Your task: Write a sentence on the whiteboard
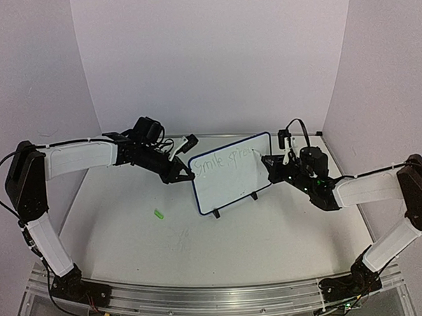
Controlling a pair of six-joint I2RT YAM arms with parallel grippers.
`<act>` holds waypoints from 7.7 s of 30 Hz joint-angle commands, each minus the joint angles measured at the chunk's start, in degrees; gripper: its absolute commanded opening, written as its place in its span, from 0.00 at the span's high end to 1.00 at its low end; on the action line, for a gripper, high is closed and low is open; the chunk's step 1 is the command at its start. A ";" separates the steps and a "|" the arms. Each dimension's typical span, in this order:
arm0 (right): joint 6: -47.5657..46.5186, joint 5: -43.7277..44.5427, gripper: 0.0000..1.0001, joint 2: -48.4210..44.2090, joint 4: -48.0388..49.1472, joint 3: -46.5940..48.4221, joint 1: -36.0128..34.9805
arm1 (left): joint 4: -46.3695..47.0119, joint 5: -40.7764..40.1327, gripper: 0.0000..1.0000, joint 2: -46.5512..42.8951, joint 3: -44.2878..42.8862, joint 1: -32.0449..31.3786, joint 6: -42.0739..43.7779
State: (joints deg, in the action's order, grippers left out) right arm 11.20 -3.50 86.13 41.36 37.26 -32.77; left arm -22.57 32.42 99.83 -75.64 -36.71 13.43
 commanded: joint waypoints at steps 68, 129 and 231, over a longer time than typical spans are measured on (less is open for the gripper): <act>0.92 6.86 1.00 0.90 4.16 0.21 0.17 | -3.74 -3.51 1.00 2.21 -0.74 -0.29 1.43; -1.71 7.27 1.00 9.93 -6.38 10.29 -18.96 | -4.22 -3.80 1.00 2.21 -1.37 -0.29 0.13; 6.34 0.22 1.00 4.03 -0.06 2.20 -20.89 | -4.38 -3.91 1.00 2.39 -1.62 -0.29 -0.12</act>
State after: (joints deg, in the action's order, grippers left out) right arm 16.08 -1.85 96.12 37.10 41.07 -53.67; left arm -23.05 31.78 100.57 -76.51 -36.77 11.49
